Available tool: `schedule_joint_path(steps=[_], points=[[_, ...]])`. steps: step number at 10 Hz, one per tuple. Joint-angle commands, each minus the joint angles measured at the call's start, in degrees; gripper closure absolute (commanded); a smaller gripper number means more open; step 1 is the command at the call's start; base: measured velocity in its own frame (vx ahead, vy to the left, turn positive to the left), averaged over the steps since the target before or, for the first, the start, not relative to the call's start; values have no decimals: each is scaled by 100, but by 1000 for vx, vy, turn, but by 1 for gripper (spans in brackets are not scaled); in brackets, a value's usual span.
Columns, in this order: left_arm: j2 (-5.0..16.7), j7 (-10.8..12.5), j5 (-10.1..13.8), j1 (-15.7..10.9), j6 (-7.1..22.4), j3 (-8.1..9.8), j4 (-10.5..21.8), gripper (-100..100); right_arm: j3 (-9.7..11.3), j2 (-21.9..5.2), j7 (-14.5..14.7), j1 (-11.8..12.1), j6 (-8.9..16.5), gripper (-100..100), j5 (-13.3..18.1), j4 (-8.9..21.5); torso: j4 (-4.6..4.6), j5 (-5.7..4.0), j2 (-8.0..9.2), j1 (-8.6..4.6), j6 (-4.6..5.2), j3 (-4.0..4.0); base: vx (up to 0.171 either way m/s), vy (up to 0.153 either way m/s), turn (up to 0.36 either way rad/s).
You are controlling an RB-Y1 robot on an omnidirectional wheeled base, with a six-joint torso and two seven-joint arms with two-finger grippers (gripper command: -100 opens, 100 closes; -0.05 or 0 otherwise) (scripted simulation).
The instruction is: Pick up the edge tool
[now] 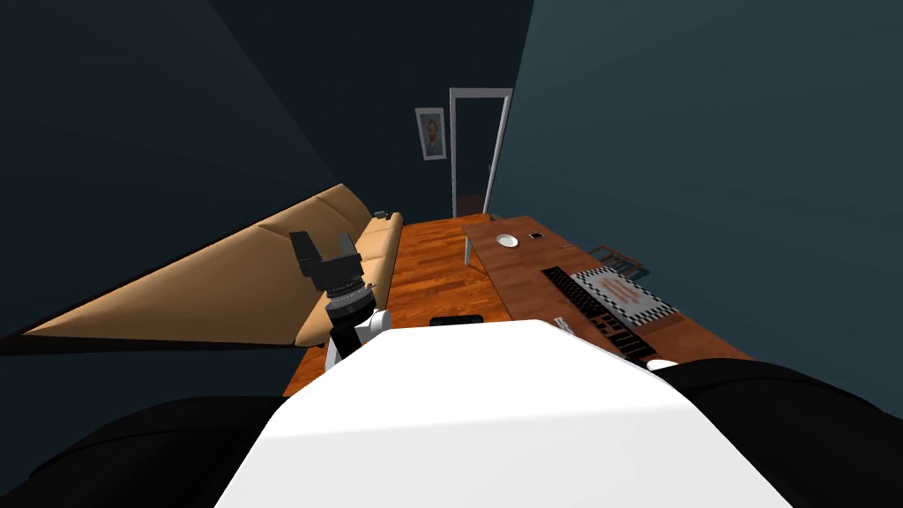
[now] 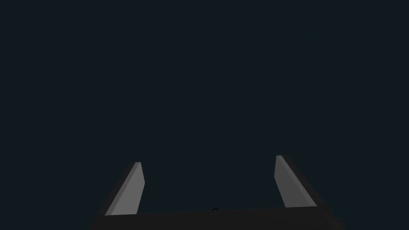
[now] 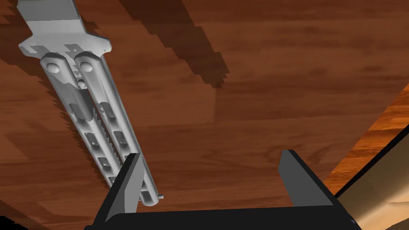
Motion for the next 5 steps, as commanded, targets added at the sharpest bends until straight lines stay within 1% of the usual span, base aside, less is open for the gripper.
schedule_joint_path(steps=[1,2,3,4,5], points=[[0,0,0,0,0,0,0,0,-5,-86,-50,187,-51,-100,197,212,0,0,0,0,0,0,24,-33,274],[0,0,0,-1,0,0,0,0,-5,-86,-50,187,-51,-100,197,212,0,1,0,1,-5,0,17,-35,107],[0,0,0,0,0,0,0,0,70,-114,-137,243,-90,-100,365,395,0,2,2,5,2,1,16,-35,174],[0,0,0,0,0,0,0,0,151,-114,-219,293,-133,-100,518,557,1,1,3,4,-3,2,29,-52,307],[0,0,0,-1,0,0,0,0,151,-114,-219,293,-133,-100,518,557,0,1,-2,-2,-5,-1,17,-48,142]])
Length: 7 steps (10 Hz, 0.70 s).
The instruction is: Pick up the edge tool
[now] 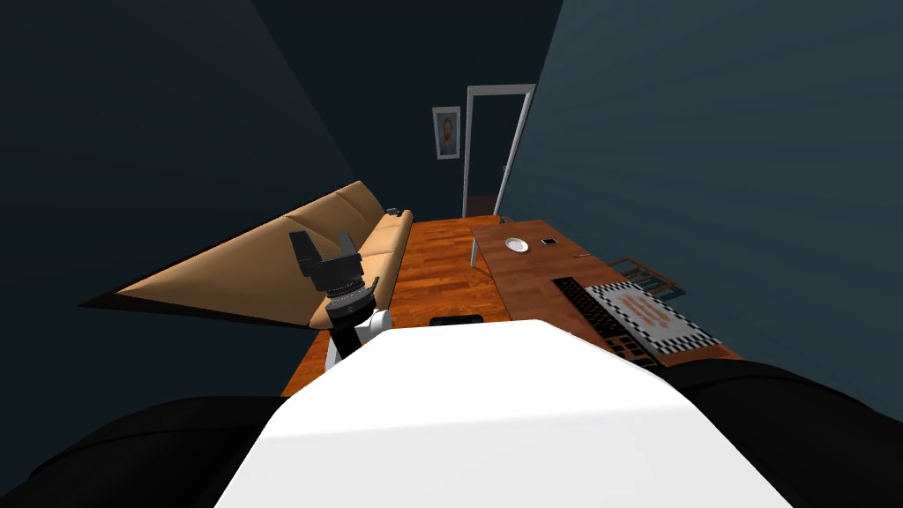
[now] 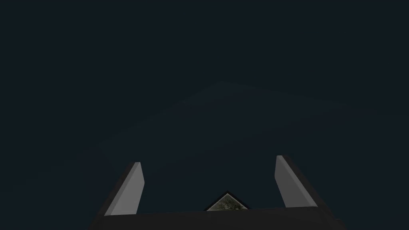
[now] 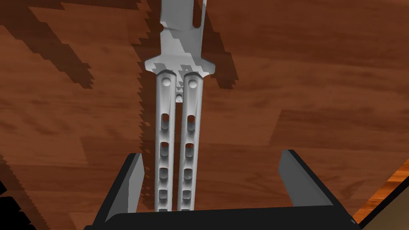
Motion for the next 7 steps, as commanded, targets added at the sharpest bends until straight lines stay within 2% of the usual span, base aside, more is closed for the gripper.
schedule_joint_path(steps=[1,5,6,7], points=[[0,0,0,0,0,0,0,0,86,68,-44,19,-102,-100,158,250,0,0,0,0,0,0,7,-46,167],[0,0,0,0,0,0,0,0,400,306,-287,147,-278,-100,564,641,0,0,1,2,0,1,17,-45,198],[0,0,0,0,0,0,0,0,307,301,-170,132,-266,-100,473,640,1,1,2,7,1,1,5,-14,33],[0,0,0,0,0,0,0,0,311,312,-164,130,-296,0,481,666,1,3,4,14,3,2,0,0,0]])
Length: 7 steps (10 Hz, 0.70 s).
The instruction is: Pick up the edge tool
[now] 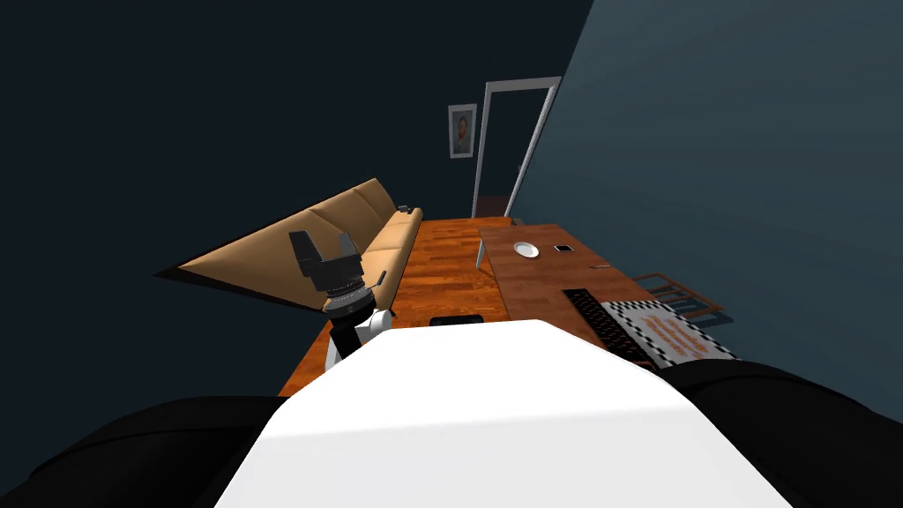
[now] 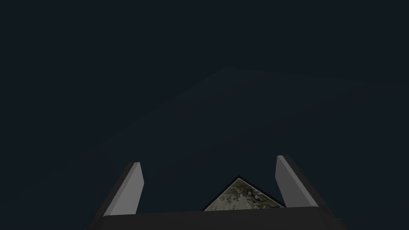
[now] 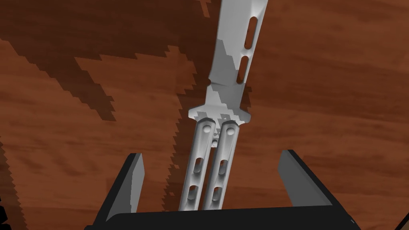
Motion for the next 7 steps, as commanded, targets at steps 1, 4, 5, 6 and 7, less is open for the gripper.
schedule_joint_path(steps=[1,4,5,6,7], points=[[0,0,0,0,0,0,0,0,0,91,201,10,14,-100,-86,88,0,0,0,0,0,0,29,-19,-27],[0,0,0,1,0,0,0,0,0,364,751,38,56,-100,-344,351,-6,-3,-26,-10,1,-15,84,-34,-50],[0,0,0,1,0,0,0,0,0,455,940,48,70,-100,-430,438,-7,-3,-31,-10,0,-18,87,-40,-40],[0,0,0,1,0,1,0,0,0,546,1140,57,84,-100,-516,526,-7,-3,-30,-12,0,-18,80,-36,-49],[0,0,0,1,0,1,0,0,0,546,1208,57,84,-100,-516,526,-7,-3,-29,-11,0,-17,51,-18,-13]])
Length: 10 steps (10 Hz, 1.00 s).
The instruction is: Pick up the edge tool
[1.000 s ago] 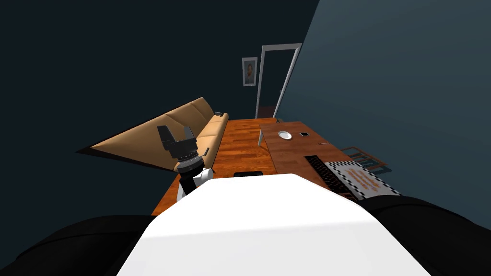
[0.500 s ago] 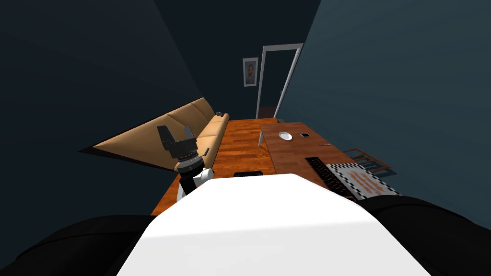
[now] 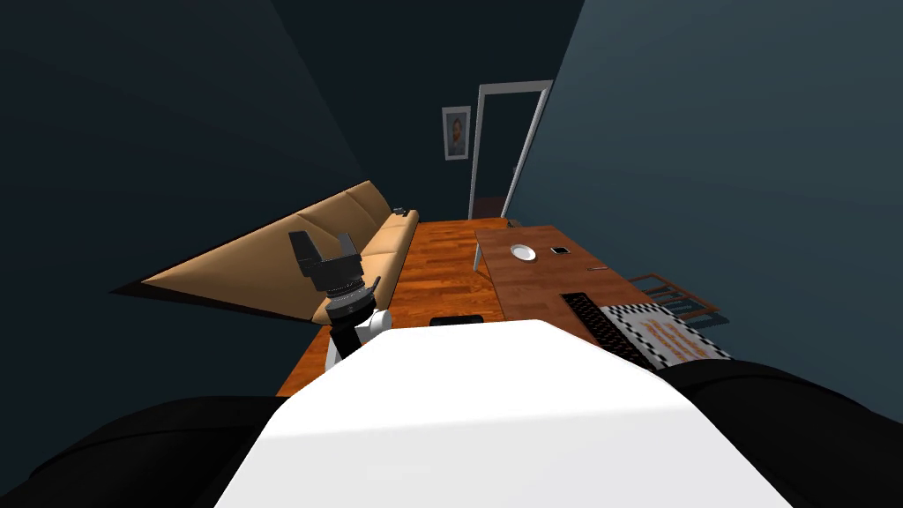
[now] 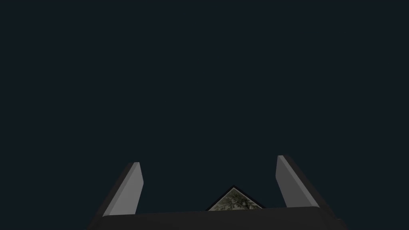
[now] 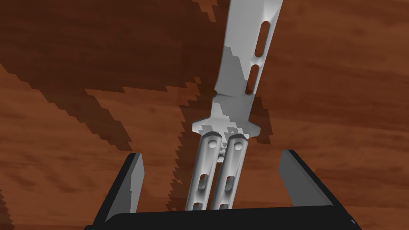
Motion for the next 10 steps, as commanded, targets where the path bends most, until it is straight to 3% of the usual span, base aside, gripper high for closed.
schedule_joint_path(steps=[1,3,5,6,7,10], points=[[0,0,0,0,0,0,0,0,5,100,262,12,24,-100,-99,93,0,0,0,0,0,0,44,-16,-22],[0,0,0,0,0,0,0,0,5,191,464,21,38,-100,-185,180,1,0,1,0,2,1,59,-21,-34],[0,0,0,0,0,0,0,0,5,373,853,40,66,-100,-357,356,1,0,4,0,1,3,53,-23,-37],[0,0,0,0,0,0,0,0,-5,341,745,5,29,-100,-308,360,1,0,3,-1,1,2,26,-10,-10],[0,0,0,0,0,0,0,0,-4,351,787,4,28,100,-317,373,2,1,10,3,-1,6,0,0,0],[0,0,0,-1,0,0,0,0,-1,355,778,7,18,100,-319,368,9,-4,27,-10,-4,17,0,0,0]])
